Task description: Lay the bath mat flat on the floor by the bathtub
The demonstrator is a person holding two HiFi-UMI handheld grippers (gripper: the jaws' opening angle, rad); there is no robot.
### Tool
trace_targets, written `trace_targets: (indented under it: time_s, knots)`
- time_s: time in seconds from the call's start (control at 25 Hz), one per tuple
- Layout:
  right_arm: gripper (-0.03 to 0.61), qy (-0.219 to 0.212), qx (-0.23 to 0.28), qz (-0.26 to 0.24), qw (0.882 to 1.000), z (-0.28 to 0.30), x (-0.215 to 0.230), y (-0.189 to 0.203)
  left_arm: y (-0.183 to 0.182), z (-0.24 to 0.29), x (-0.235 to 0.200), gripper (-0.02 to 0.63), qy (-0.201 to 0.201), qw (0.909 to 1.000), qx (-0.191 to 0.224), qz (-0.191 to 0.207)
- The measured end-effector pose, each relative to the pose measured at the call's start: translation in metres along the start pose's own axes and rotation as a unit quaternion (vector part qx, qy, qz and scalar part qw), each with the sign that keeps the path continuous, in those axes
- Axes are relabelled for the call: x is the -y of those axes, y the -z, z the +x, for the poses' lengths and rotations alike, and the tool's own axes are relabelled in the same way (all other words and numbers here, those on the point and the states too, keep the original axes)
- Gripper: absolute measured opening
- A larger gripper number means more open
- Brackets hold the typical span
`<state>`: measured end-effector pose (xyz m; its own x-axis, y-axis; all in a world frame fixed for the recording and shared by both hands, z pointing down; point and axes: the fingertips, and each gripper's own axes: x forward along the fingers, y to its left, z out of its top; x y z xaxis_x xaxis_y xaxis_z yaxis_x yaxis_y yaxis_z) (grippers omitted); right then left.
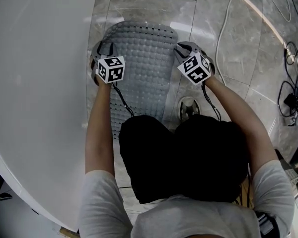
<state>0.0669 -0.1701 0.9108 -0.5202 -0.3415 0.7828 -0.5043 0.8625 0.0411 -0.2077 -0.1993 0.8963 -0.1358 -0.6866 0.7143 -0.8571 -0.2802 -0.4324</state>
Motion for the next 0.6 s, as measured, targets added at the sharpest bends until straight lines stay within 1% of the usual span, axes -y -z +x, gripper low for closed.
trace_targets:
  time_s: [0.12, 0.16, 0.2, 0.24, 0.32, 0.44, 0.52, 0.6]
  knots:
    - [0.086, -0.006, -0.001, -0.003, 1.0, -0.003, 0.0, -0.002, 0.012, -0.004, -0.005, 0.173, -0.009, 0.9978, -0.019, -0.062]
    - [0.088, -0.008, 0.0, -0.003, 1.0, -0.003, 0.001, -0.004, 0.017, -0.005, -0.005, 0.173, -0.006, 0.997, -0.027, -0.072]
    - [0.089, -0.01, 0.001, -0.004, 1.0, -0.003, 0.002, -0.007, 0.02, -0.007, -0.002, 0.173, 0.0, 0.9969, -0.033, -0.071]
    - [0.089, -0.012, 0.002, -0.006, 1.0, -0.002, 0.003, -0.01, 0.02, -0.008, 0.001, 0.173, 0.008, 0.9975, -0.034, -0.061]
    - [0.089, -0.017, 0.001, -0.017, 1.0, -0.002, 0.004, -0.016, 0.017, -0.014, 0.01, 0.173, 0.025, 0.9986, -0.027, -0.04]
    - [0.089, -0.025, 0.001, -0.042, 0.999, -0.003, 0.001, -0.031, 0.007, -0.024, 0.013, 0.173, 0.049, 0.9982, -0.015, -0.03]
    - [0.087, -0.031, 0.014, -0.071, 0.997, -0.002, 0.002, -0.059, -0.01, -0.025, 0.002, 0.173, 0.063, 0.9978, -0.006, -0.019]
    - [0.08, -0.039, 0.035, -0.085, 0.995, -0.002, 0.006, -0.093, -0.033, -0.027, -0.007, 0.173, 0.081, 0.9964, 0.007, -0.023]
